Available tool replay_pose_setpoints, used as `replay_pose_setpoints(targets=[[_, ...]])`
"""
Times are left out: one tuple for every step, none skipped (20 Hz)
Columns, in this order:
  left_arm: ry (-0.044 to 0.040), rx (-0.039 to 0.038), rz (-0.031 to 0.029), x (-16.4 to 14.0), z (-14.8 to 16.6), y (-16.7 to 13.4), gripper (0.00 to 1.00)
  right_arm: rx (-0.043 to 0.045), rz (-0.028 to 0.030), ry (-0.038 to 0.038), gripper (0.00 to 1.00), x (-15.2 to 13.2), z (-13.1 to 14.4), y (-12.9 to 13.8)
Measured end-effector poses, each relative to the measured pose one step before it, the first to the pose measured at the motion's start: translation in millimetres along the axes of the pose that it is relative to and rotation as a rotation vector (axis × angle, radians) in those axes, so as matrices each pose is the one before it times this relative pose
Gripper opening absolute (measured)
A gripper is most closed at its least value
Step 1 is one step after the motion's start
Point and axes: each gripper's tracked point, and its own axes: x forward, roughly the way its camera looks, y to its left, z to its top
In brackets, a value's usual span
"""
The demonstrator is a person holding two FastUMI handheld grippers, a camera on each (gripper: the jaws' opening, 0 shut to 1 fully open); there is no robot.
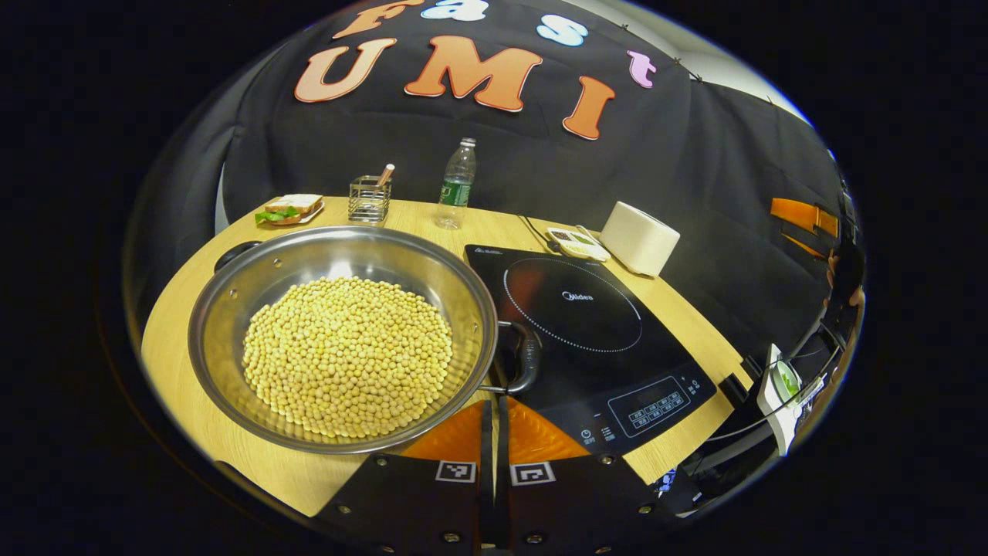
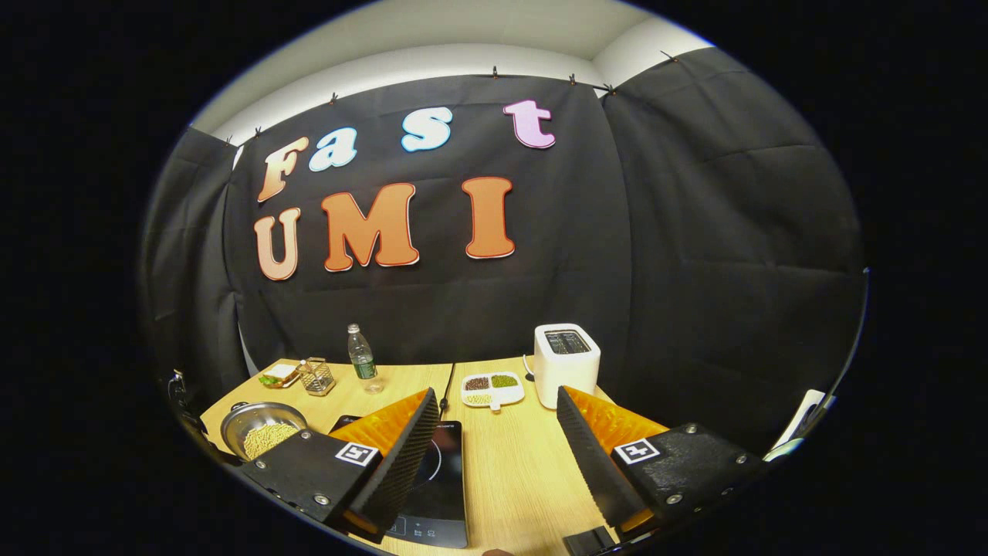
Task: First push the handle of the pot to place it horizontally, then grasp the pot with both hands and set it on the induction cooktop.
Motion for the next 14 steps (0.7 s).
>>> replay_pose_setpoints(targets=[[-0.0171,0.01347,0.00357,3.05,8.19,-1.24,0.02,0.00314,-0.00191,0.00461,0.96,0.63,-2.4,-1.06],[-0.0101,0.01196,0.00197,3.43,5.85,-0.66,0.02,0.00218,-0.00285,0.0041,0.96,1.07,-1.65,-1.63],[0.00392,0.0022,-0.00115,8.13,3.24,-2.04,0.01,0.00216,-0.00393,0.00493,0.96,0.9,-2.17,-1.91],[0.01674,-0.00051,0.00019,6.25,-1.2,-0.57,0.02,0.00334,-0.00286,0.00551,0.96,1.43,-2.55,-2.19],[0.00265,0.00478,0.00151,3.18,1.36,-1.35,0.02,0.00433,-0.00097,0.00596,0.96,-0.24,-2.81,-1.46],[-0.00512,0.01035,0.00353,2.04,3.33,-0.25,0.02,0.00447,-0.00054,0.00505,0.96,0.96,-2.04,-1.13],[-0.00346,0.00772,0.00281,0.87,2.23,-0.45,0.02,0.00332,-0.00223,0.00529,0.96,0.73,-1.81,-2.43],[0.00003,0.00032,0.00006,3.58,1.74,-0.54,0.02,0.00221,-0.00412,0.00407,0.96,1.36,-1.52,-2.4],[0.00276,-0.00165,-0.00146,4.25,0.49,-0.65,0.02,0.00128,-0.00494,0.00171,0.96,0.86,-0.41,-2.32],[-0.00062,-0.00084,-0.00096,1.36,1.48,-0.04,0.01,0.00103,-0.00454,0.0015,0.96,0.46,-0.63,-1.91],[0.00111,0.00149,-0.00046,2.12,0.36,-1.15,0.01,0.00161,-0.00198,0.00018,0.96,0.44,-0.46,-1.62],[-0.00074,0.00194,-0.00028,2.5,2.15,-0.32,0.01,0.00164,-0.00022,0.00043,0.96,0.57,-0.46,-0.78],[0.00081,0.00152,-0.00014,1.91,0.85,-0.2,0.02,0.00063,-0.00048,-0.00051,0.96,0.79,0.31,0.08],[-0.0008,0.00121,0.0003,1.64,2.04,-0.92,0.02,-0.00068,-0.0027,-0.00057,0.96,0.71,0.32,-1.5]])
